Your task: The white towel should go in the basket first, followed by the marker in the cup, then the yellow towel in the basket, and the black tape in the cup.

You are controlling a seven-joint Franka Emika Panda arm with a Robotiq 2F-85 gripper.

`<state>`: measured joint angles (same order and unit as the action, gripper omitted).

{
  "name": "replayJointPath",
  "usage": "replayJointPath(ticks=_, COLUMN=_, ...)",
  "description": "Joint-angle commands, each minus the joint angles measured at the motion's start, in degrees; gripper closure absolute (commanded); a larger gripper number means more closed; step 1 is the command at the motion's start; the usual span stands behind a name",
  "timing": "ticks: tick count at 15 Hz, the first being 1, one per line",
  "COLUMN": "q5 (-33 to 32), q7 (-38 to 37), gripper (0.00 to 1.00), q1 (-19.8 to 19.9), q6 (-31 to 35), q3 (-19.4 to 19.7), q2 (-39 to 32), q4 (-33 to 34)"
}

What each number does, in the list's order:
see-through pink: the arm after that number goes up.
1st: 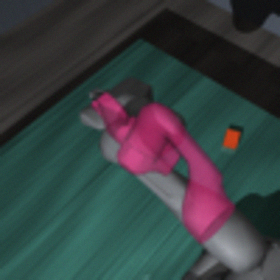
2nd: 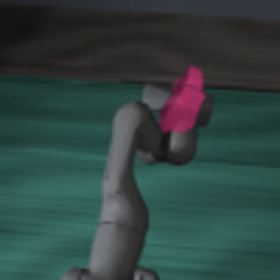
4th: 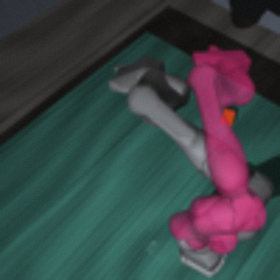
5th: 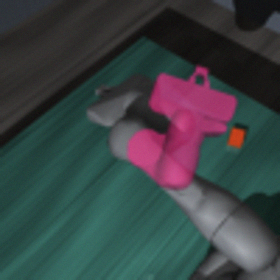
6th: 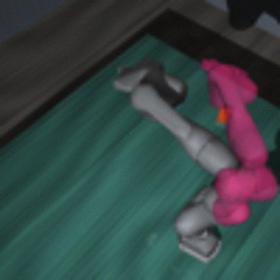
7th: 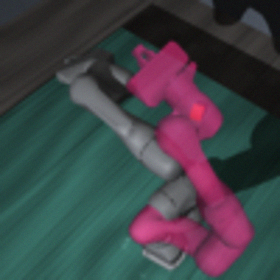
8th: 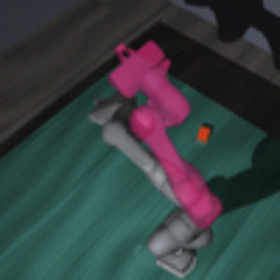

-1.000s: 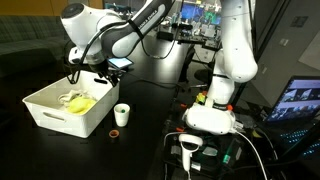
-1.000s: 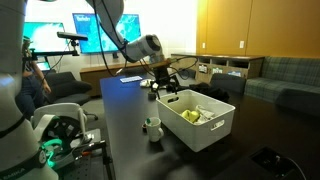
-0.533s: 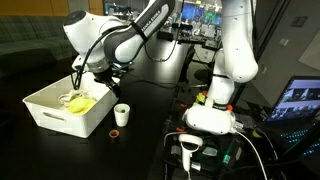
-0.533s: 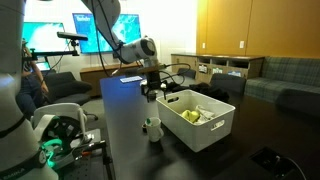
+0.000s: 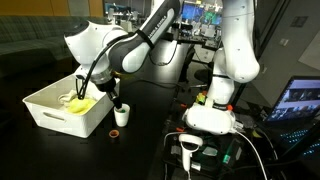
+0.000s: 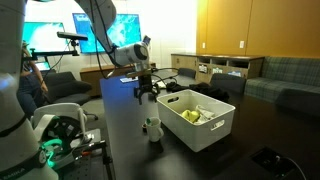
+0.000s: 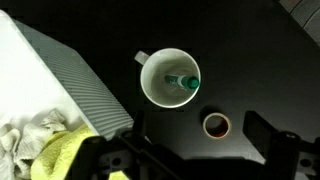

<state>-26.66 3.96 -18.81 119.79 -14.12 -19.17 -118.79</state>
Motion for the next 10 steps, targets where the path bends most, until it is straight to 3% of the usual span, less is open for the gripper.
replayJointPath(ticks=1, q5=-3.83, q7=-4.49, gripper=0.00, q1=-3.24, q6=0.46, q3=0.03, q2=-0.61, q4=0.19)
replayJointPath(ticks=6, q5=-12.84, q7=-7.75, gripper=0.00, q1=-7.88, q6=0.06, q3=-0.55, q2=-2.77, q4=1.10)
replayJointPath(ticks=10, q5=-15.86, q7=-6.62, gripper=0.00, q1=-8.29, q6=3.52, q3=-1.77, q2=-3.94, q4=-0.08)
